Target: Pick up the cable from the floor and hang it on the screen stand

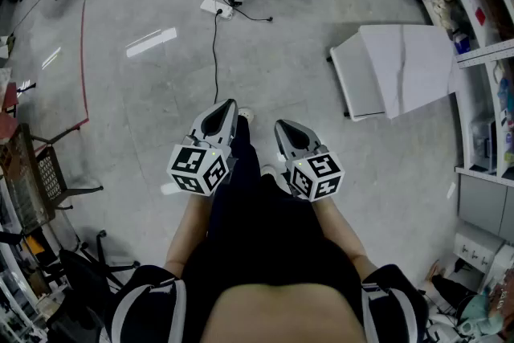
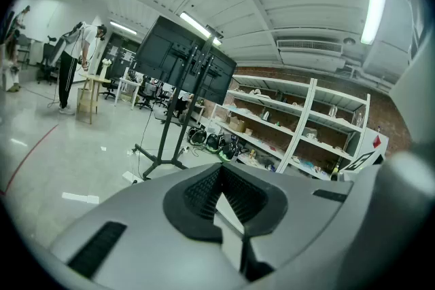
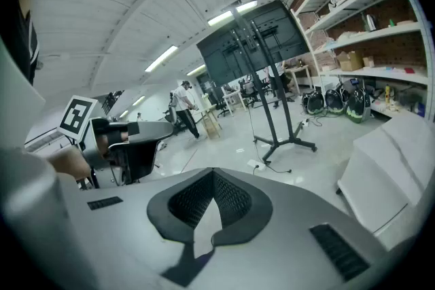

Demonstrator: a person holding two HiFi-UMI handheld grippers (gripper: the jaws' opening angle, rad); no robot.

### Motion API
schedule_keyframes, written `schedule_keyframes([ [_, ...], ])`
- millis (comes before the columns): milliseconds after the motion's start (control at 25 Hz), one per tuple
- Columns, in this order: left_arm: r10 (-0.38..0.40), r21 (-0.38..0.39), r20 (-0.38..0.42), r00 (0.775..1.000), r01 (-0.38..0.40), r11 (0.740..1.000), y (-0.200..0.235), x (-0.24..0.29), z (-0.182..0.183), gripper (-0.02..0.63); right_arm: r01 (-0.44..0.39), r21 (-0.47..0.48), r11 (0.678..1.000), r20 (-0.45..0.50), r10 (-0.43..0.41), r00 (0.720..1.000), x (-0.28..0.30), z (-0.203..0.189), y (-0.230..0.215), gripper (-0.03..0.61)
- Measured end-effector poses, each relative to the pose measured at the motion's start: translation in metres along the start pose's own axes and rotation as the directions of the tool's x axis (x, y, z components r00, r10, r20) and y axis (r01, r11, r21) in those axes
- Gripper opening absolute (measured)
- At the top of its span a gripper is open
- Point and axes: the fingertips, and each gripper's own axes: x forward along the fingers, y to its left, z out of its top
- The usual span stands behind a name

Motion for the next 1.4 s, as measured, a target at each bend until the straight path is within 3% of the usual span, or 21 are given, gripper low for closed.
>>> schedule_keyframes([
  [240,-0.017,0.045,-0.026,1.000,0.018,0.999,-0.055,-0.019,-0.019,0.006,0.024,-0.034,0.999,0.019,-0.023,1.000,-0.061,-0.018,-0.001,0.023],
  [600,-0.015,0.075,-0.017,1.000,0.017,0.997,-0.091,-0.039,-0.029,0.006,0.016,-0.033,0.999,0.059,-0.014,0.998,-0.091,-0.020,0.006,0.023],
  [1040,0.079,0.025,-0.017,0.997,-0.078,0.997,-0.066,-0.048,-0.023,0.008,0.028,0.018,0.999,0.076,-0.029,0.997,-0.087,-0.009,-0.012,0.023],
  [1400,0.097,0.014,-0.009,0.995,-0.097,0.995,-0.029,-0.011,0.001,0.006,0.036,0.035,0.999,0.081,-0.039,0.996,-0.043,0.026,-0.038,0.025],
])
